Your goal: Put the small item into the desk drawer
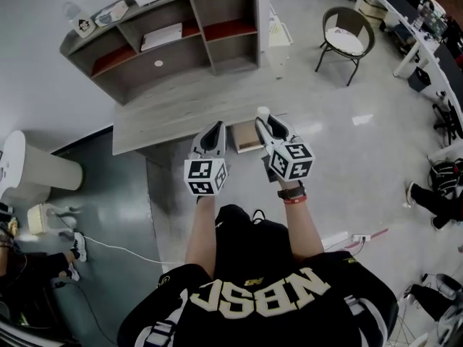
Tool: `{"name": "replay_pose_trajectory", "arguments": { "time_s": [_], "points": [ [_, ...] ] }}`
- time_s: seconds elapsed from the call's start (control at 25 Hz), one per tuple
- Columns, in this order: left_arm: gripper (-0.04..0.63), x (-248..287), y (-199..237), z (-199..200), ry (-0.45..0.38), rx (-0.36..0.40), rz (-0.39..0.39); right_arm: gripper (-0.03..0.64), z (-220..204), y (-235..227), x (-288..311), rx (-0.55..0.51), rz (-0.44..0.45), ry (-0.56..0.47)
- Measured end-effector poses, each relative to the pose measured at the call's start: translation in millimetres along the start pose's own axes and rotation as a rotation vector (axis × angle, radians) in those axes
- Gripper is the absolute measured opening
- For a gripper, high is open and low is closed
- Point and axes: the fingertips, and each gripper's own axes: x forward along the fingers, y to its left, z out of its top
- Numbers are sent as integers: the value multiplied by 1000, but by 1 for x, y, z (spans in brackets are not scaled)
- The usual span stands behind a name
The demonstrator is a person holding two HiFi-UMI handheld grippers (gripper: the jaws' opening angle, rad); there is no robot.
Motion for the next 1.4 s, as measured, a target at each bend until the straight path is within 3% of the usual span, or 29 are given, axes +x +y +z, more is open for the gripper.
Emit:
{"name": "replay_pose_trajectory", "arguments": {
  "time_s": [0.32,0.68,0.88,1.4],
  "points": [
    [12,43,12,-25,45,-37,-24,135,-17,-28,32,29,-20,49],
    [12,80,19,-73,128,-68,-112,135,-48,-60,69,57,-79,116],
    [12,91,25,-112,219,-73,-106,135,-72,-65,82,101,-54,182],
    [12,91,51,-168,273,-178,-89,135,-147,-59,105,-76,48,388]
  ]
}}
